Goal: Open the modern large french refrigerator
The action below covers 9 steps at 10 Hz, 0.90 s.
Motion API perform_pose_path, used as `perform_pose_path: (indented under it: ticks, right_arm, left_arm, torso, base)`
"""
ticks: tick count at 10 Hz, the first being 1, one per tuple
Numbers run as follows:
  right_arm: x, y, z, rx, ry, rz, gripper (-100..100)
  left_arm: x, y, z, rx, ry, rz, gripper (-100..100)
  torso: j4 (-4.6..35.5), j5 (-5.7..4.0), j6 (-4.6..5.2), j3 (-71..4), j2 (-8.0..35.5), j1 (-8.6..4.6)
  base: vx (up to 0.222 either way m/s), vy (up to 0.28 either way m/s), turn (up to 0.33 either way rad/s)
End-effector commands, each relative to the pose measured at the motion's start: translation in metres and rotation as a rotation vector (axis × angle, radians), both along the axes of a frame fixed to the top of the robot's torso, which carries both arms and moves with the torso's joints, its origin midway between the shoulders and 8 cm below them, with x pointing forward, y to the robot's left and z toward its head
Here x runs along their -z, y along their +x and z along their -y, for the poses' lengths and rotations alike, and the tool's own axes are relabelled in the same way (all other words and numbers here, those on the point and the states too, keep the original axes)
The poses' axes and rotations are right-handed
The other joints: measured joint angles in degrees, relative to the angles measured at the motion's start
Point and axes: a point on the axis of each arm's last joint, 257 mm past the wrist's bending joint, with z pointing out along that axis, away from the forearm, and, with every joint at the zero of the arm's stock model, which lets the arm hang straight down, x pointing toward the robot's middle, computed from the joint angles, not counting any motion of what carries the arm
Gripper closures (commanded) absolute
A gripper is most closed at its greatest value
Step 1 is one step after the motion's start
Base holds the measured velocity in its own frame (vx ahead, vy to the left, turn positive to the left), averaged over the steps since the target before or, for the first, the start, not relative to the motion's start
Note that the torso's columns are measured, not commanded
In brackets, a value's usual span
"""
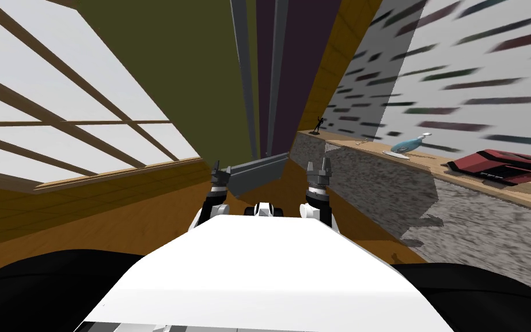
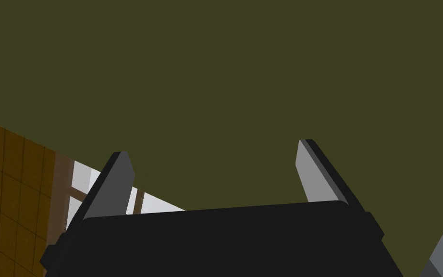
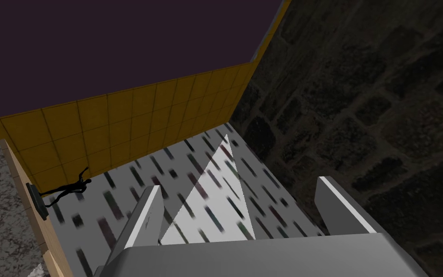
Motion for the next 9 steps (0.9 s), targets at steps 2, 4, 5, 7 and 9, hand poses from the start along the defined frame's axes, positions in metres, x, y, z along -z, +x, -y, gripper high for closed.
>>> perform_pose_path:
  ticks: [2, 4, 5, 7, 9]
  right_arm:
    - [0.0, 0.0, 0.0, 0.0, 0.0, 0.0, 0]
    - [0.0, 0.0, 0.0, 0.0, 0.0, 0.0, 0]
    - [0.0, 0.0, 0.0, 0.0, 0.0, 0.0, 0]
    - [0.0, 0.0, 0.0, 0.0, 0.0, 0.0, 0]
    - [0.0, 0.0, 0.0, 0.0, 0.0, 0.0, 0]
  left_arm:
    - [0.022, 0.008, 0.014, 0.066, 0.006, -0.017, -100]
    - [0.035, 0.012, 0.023, 0.097, -0.007, -0.026, -100]
    - [0.042, 0.014, 0.027, 0.112, -0.016, -0.03, -100]
    - [0.055, 0.017, 0.035, 0.139, -0.035, -0.039, -100]
    - [0.067, 0.02, 0.043, 0.162, -0.057, -0.046, -100]
  torso:
    - [0.0, 0.01, 0.0, 0.0, 0.1, 0.02]
    - [0.0, 0.02, 0.0, 0.0, 0.1, 0.1]
    - [0.0, 0.03, -0.01, 0.0, 0.1, 0.1]
    - [0.0, -0.01, 0.0, 0.0, 0.0, -0.02]
    - [0.0, 0.02, 0.0, 0.0, 0.1, 0.09]
  base:
    - [0.099, -0.051, 0.042]
    - [0.108, -0.032, 0.042]
    - [0.116, -0.058, 0.044]
    - [0.131, -0.06, 0.044]
    - [0.124, -0.046, 0.038]
